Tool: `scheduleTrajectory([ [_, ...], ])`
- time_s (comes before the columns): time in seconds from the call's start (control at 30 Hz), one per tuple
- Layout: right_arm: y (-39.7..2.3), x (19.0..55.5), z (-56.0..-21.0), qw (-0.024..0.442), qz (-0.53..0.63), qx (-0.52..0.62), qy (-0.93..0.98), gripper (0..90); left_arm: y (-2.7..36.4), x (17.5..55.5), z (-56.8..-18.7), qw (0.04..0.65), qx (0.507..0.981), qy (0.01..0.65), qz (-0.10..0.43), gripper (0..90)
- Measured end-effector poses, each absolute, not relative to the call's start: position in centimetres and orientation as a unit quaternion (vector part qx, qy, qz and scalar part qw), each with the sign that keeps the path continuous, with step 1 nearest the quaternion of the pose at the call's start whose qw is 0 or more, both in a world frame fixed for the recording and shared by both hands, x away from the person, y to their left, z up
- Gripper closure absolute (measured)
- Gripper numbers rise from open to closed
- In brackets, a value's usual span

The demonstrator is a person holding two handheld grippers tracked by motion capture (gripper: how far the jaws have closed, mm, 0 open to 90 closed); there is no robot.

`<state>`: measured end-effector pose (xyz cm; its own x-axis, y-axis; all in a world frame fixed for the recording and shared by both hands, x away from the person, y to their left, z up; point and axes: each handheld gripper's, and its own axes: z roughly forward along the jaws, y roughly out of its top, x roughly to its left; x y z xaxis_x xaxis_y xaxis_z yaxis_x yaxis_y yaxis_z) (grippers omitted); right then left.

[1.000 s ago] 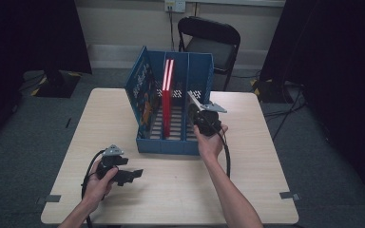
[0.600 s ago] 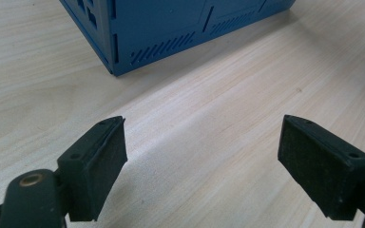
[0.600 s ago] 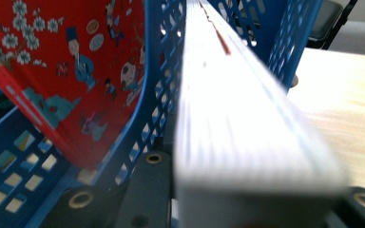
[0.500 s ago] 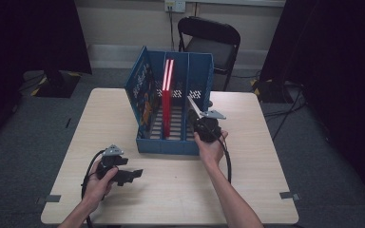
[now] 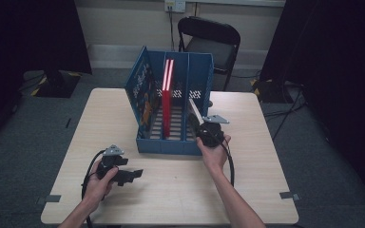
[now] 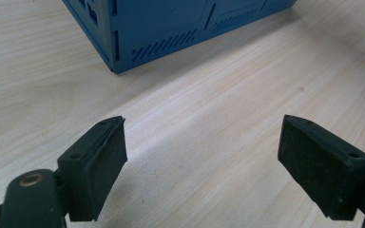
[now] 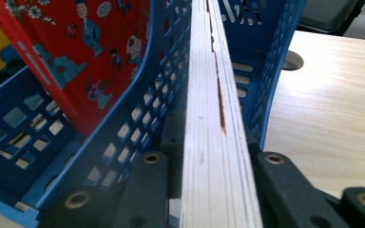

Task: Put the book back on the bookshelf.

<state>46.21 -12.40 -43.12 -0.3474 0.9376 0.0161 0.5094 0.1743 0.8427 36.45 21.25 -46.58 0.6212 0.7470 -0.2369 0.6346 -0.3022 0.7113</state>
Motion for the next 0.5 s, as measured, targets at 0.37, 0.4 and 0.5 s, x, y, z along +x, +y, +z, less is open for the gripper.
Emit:
scheduleTrajectory([
  [0.37, -11.96, 46.68, -43.16, 0.266, 0.402, 0.510, 0.712, 75.5, 21.16, 36.53, -46.67, 0.405, 0.804, 0.431, 0.066, 16.4],
  [0.4, -11.89, 46.74, -43.18, 0.268, 0.402, 0.511, 0.711, 75.4, 21.17, 36.53, -46.66, 0.405, 0.804, 0.431, 0.066, 16.4],
  [0.5, -11.71, 46.78, -43.21, 0.271, 0.401, 0.508, 0.713, 74.9, 21.20, 36.49, -46.63, 0.405, 0.804, 0.430, 0.066, 16.4],
])
